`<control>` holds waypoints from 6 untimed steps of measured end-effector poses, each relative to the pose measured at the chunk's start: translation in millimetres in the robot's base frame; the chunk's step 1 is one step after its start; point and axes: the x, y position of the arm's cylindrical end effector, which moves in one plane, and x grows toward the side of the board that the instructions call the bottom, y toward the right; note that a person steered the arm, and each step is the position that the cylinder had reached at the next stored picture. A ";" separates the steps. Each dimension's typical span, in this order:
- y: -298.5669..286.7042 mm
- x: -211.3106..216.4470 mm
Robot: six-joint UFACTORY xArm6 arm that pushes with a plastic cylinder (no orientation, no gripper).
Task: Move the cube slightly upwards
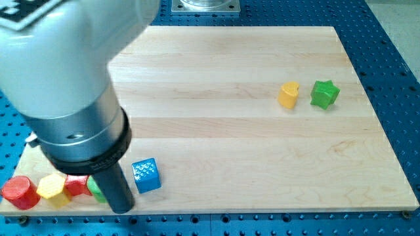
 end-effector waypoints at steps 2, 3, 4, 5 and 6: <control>71.6 -9.3; 87.1 -28.9; 83.5 -0.3; 45.2 -22.4; 69.6 -65.3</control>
